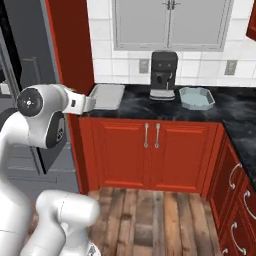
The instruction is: Place one lemon and one chicken drumstick in each tupperware on the nearby counter, to pack two identical lunches.
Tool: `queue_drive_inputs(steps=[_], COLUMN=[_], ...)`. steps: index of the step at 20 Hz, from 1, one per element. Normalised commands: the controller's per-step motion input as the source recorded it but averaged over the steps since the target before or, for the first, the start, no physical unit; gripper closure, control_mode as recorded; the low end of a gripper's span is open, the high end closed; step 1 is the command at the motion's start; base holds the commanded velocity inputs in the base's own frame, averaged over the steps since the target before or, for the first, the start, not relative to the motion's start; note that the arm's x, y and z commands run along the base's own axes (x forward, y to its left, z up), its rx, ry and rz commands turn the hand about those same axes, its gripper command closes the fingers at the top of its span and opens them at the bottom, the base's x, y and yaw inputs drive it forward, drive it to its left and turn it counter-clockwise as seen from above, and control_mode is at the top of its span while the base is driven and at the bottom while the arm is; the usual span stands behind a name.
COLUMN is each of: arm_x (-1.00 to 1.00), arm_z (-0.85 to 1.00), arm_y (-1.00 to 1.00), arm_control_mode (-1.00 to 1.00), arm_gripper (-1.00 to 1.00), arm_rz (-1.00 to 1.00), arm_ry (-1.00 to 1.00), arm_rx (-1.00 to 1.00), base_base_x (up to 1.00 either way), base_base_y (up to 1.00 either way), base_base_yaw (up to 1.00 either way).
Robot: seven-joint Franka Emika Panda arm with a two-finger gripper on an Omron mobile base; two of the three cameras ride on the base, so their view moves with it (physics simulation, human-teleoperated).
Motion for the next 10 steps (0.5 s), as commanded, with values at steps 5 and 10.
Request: queue_drive_inputs(steps=[5,10], arm_x=[0.00,0.00], arm_z=[0.00,0.00], arm_y=[0.00,0.00], arm_control_mode=[1.00,1.00], arm_gripper=[1.00,1.00], arm_rz=[0.00,0.00], arm_ry=[0.00,0.00], arm_rx=[0.00,0.00], base_base_x=[0.84,1.00], base_base_y=[-0.18,0.01], base_base_yaw=[-0.04,-0.01])
